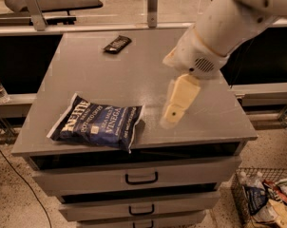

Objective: Pick blue chip bag

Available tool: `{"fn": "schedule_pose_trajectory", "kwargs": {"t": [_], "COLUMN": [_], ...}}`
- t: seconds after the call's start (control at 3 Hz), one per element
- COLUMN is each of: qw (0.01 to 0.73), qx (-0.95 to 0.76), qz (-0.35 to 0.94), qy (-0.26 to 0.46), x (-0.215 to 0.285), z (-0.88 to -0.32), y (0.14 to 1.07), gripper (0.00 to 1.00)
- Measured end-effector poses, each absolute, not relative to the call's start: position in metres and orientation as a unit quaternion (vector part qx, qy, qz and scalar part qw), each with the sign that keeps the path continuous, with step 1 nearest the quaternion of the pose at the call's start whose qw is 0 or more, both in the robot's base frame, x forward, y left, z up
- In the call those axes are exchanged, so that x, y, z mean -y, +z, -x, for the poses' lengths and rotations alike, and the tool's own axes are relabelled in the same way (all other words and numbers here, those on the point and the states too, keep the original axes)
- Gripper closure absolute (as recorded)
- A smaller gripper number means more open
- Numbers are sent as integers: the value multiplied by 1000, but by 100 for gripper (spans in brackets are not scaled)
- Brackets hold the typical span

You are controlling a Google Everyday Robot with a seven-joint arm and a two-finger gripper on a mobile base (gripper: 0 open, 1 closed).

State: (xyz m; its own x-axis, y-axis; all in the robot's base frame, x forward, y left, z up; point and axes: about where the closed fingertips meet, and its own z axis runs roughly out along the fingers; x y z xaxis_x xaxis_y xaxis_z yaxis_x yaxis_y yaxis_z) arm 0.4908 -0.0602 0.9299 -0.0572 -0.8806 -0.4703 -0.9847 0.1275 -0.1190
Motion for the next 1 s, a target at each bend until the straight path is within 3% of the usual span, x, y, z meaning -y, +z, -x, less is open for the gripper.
{"fn": "schedule_pose_trajectory", "kwargs": {"t": [1.0], "qw": [207], "qx": [-695], "qz": [651], "qy": [225], "x": [-63], "z": [-471], "y": [866], "gripper": [0]}}
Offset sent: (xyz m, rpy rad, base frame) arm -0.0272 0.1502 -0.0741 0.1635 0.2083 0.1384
